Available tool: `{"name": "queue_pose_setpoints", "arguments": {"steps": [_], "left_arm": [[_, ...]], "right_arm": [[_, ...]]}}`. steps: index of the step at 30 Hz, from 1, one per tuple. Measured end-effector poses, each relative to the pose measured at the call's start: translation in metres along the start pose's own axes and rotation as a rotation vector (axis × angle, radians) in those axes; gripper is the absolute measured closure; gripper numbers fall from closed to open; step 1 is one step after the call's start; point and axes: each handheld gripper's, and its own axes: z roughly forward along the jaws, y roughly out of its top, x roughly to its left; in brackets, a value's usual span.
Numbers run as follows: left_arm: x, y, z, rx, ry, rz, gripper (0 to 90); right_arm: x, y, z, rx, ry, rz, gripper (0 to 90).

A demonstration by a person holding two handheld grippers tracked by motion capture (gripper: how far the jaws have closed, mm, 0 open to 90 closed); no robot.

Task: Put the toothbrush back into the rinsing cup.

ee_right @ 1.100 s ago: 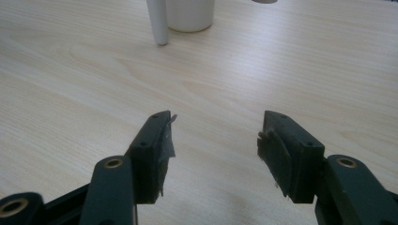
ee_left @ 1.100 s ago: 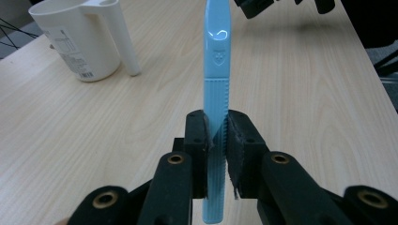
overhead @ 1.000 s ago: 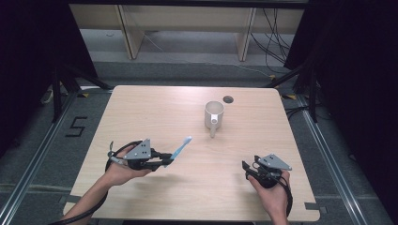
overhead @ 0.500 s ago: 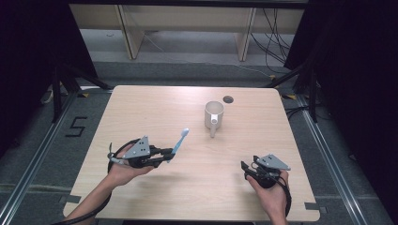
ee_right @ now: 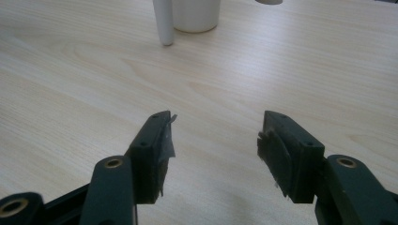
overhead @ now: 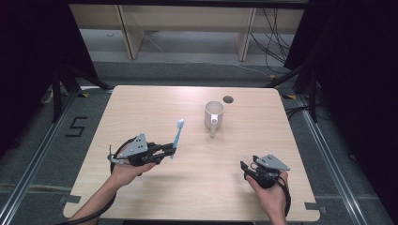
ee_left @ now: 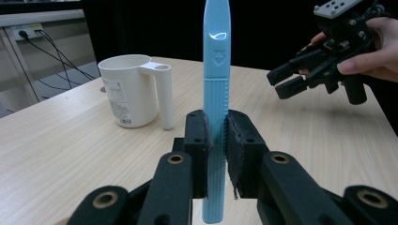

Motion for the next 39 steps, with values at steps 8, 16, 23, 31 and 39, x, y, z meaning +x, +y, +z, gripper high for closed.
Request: {"name": "queue_pose_setpoints", "arguments": {"steps": [8,16,23,31,39], "left_arm": [[-0.001,-0.001,0.001,-0.033,0.021,-0.018,78.6],[-0.004,0.0,0.005,-0.061,0.036,-0.017,78.6],[-0.008,0.003,0.01,-0.067,0.05,-0.023,78.6],[-0.01,0.003,0.014,-0.069,0.059,-0.03,78.6],[-0.013,0.003,0.017,-0.076,0.075,-0.043,78.6]], "right_arm": [[0.004,0.0,0.002,-0.009,0.021,0.003,44.4],[0.016,0.003,0.004,-0.058,0.037,0.017,45.1],[0.026,0.01,0.003,-0.094,0.071,-0.009,46.7],[0.04,0.021,0.002,-0.153,0.12,-0.028,47.9],[0.066,0.046,-0.001,-0.239,0.197,-0.033,53.5]]}}
